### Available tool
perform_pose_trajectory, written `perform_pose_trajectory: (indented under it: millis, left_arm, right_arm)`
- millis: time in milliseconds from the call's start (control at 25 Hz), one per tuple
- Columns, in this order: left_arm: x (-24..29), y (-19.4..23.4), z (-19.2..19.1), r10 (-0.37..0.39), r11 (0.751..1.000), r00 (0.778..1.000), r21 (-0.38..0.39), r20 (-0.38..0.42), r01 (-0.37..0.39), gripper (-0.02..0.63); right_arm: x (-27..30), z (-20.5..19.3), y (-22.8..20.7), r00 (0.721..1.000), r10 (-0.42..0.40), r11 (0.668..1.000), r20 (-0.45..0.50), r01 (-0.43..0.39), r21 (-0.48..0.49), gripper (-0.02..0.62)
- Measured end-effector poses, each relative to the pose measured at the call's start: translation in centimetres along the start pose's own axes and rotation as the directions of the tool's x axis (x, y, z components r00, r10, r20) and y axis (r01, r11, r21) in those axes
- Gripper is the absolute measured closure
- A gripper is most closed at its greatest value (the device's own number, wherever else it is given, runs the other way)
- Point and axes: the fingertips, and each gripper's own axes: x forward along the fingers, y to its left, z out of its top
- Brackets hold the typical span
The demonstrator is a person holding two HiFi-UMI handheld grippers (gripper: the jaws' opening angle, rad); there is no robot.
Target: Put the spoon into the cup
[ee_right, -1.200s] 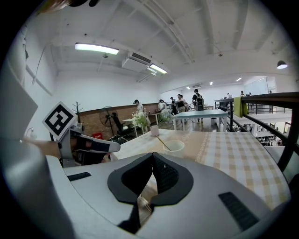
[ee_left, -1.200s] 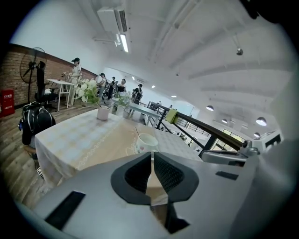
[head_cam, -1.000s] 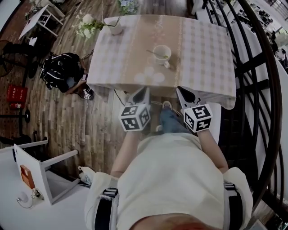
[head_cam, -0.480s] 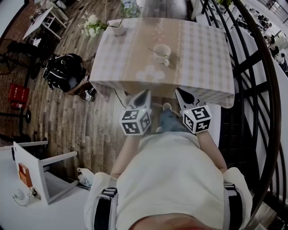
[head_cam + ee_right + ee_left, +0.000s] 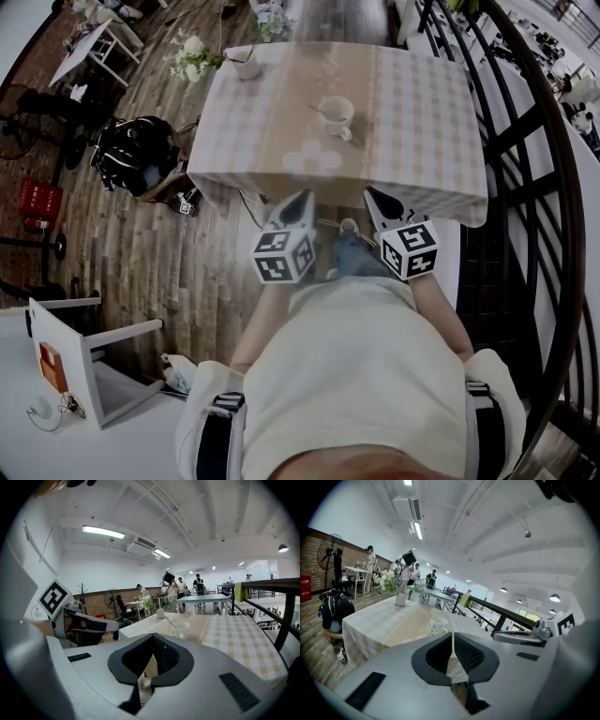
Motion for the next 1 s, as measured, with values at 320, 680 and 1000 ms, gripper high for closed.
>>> perform_pose_trajectory:
  millis: [320,680,1000]
  left_arm:
    - [0.0,0.1,0.3,0.009,1.0,1.0,0.0,0.002,-0.009,0.591]
    - [0.9,-0.1,0.7,0.011,1.0,1.0,0.004,0.001,-0.011,0.591]
    - [0.1,-0.3,0.8,0.01,1.0,1.0,0.002,0.004,-0.01,0.591]
  right_arm:
    - [0.3,0.3,0.1,1.0,0.016,1.0,0.0,-0.016,-0.009,0.595]
    - [0.7,1.0,-0.9,1.0,0.014,1.0,0.008,-0.013,-0.01,0.595]
    - [0.1,1.5,-0.1,1.0,0.015,1.0,0.017,-0.015,-0.014,0.595]
